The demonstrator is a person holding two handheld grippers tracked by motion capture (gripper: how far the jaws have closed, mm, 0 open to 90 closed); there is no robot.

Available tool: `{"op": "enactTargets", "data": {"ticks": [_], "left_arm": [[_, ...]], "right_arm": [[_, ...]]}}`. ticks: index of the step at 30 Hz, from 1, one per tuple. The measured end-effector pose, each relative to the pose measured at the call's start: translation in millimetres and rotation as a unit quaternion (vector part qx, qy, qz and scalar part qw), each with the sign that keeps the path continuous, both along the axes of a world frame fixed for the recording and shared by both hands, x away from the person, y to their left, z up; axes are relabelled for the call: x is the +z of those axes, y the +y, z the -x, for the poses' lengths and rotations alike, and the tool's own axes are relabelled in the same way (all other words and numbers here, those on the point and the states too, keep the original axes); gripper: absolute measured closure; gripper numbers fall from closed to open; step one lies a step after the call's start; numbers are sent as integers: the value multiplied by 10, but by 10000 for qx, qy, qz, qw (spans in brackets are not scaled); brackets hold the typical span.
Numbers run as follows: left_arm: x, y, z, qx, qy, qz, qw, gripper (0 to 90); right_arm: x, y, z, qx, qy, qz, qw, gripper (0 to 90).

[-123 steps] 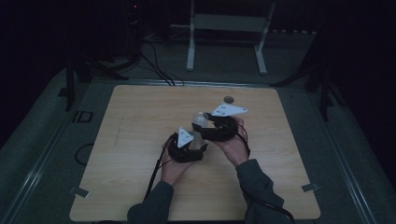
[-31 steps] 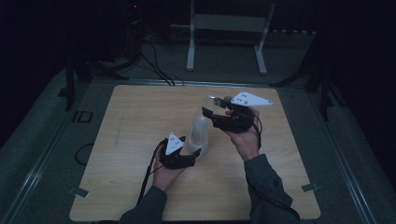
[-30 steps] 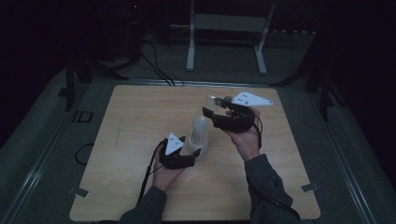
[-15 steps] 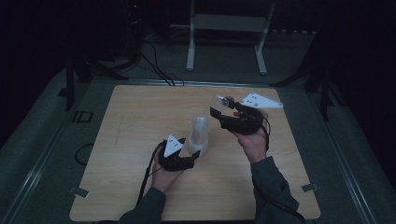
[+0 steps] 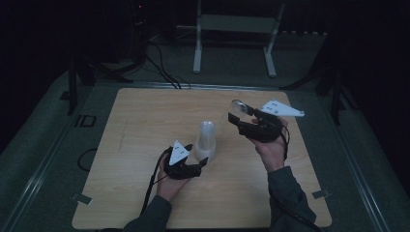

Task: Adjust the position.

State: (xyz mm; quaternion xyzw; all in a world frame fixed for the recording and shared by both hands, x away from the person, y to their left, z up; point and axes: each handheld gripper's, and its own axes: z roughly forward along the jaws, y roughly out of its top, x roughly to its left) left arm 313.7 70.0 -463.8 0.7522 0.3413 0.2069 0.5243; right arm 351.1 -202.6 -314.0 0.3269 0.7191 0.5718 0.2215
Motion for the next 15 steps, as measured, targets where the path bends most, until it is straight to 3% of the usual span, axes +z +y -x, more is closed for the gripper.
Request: {"op": "enactTargets", "data": {"ticks": [15], "left_arm": [[43, -51, 65, -150, -32, 74, 9999, 240]], "right_arm": [[-116, -264, 35, -274, 104, -9, 9996, 393]]}}
